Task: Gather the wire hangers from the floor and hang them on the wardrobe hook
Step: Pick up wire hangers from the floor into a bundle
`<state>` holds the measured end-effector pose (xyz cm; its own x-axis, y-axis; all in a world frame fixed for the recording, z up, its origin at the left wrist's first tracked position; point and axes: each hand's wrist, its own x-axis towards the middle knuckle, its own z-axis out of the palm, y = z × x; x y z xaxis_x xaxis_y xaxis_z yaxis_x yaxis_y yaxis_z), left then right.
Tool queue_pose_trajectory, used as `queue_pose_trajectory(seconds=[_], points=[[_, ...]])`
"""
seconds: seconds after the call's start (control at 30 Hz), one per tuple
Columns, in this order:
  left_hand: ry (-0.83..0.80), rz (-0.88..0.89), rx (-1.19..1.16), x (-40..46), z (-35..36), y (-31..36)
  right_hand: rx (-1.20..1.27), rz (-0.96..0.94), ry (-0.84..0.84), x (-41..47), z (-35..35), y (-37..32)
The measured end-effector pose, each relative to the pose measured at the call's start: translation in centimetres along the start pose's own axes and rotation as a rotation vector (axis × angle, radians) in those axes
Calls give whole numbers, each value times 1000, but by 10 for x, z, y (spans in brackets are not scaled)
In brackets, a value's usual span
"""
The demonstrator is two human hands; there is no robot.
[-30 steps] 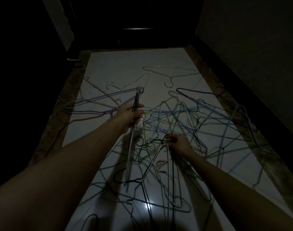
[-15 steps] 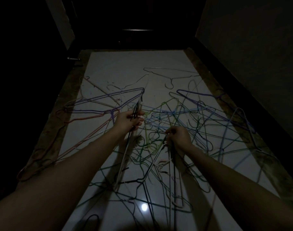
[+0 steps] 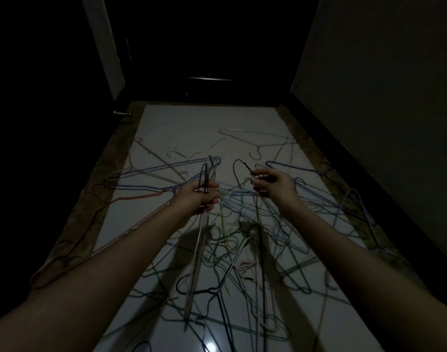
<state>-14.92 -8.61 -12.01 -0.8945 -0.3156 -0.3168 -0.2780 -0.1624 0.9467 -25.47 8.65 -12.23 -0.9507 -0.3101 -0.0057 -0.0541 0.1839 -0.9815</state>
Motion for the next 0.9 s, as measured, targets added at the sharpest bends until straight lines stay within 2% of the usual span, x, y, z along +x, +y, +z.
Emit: queue_pose_trajectory(seconds=[0.2, 0.37, 0.6, 0.9], points=[[-62, 3, -127, 1, 19, 21, 84, -38, -13, -5, -2, -37], [-75, 14, -127, 1, 26, 25, 60, 23, -47, -10, 0, -38], [-25, 3, -80, 0, 14, 17, 72, 82, -28, -17, 3, -18], [59, -46, -87, -2, -4, 5, -78, 46, -124, -17, 12, -1]])
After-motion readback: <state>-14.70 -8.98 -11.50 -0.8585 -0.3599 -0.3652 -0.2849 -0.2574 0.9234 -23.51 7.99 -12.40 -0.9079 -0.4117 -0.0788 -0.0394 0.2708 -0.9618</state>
